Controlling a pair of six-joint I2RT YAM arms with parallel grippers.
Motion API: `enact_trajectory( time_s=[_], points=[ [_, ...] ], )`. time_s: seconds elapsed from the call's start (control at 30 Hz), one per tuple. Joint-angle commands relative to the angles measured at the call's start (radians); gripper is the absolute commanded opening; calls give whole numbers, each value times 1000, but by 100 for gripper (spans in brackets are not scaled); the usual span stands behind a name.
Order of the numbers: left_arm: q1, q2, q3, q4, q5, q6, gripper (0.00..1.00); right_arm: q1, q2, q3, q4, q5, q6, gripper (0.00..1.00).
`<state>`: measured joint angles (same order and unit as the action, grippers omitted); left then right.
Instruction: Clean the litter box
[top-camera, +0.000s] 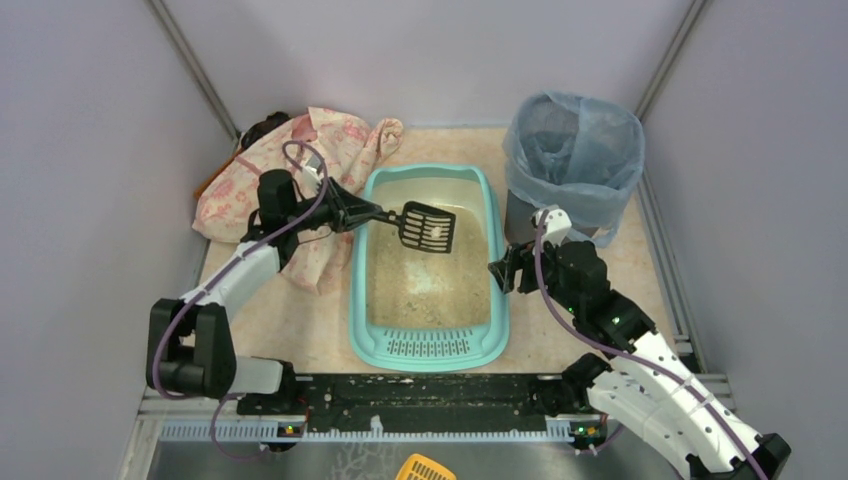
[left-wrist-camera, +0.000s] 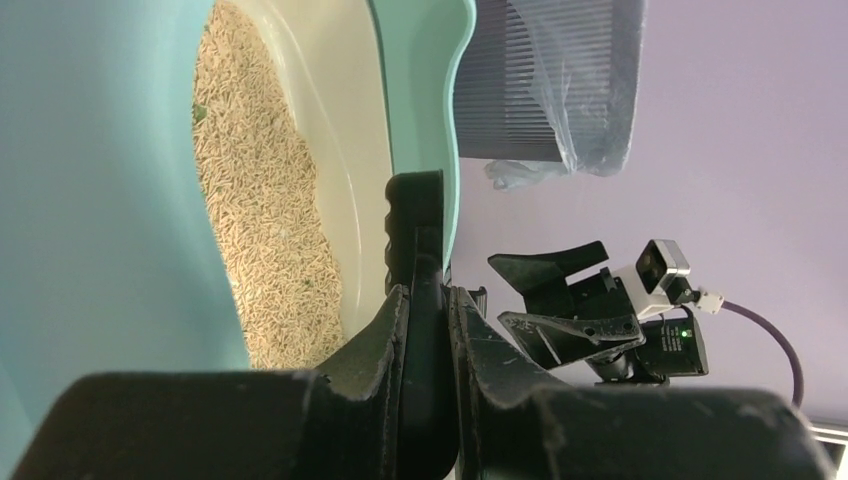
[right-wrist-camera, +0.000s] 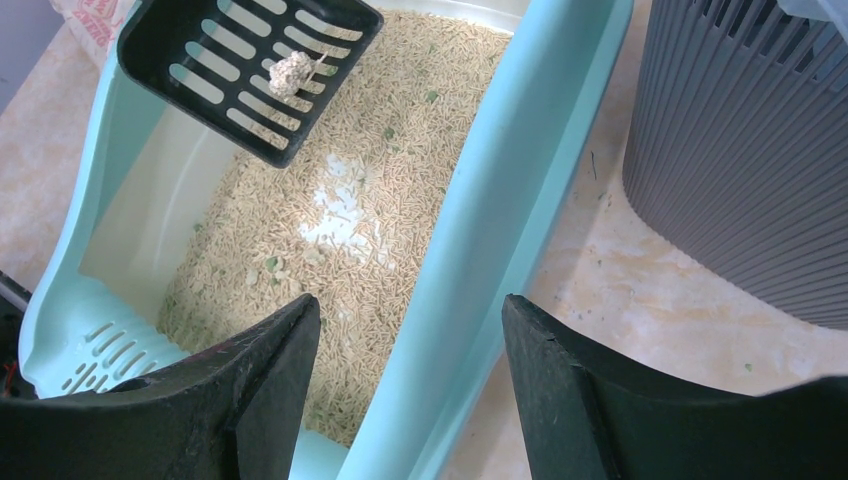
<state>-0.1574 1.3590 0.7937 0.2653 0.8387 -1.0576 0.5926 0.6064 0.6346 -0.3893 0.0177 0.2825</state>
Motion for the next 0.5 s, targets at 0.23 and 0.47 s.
enact_trajectory(
  time_s=[0.23, 0.47],
  points=[
    [-57, -26, -47, 122, -1, -57, 0, -2, 9, 1, 82, -13, 12, 68],
    [12, -65, 28, -32, -15, 29, 0, -2, -23, -3, 51, -3, 3, 68]
  ],
)
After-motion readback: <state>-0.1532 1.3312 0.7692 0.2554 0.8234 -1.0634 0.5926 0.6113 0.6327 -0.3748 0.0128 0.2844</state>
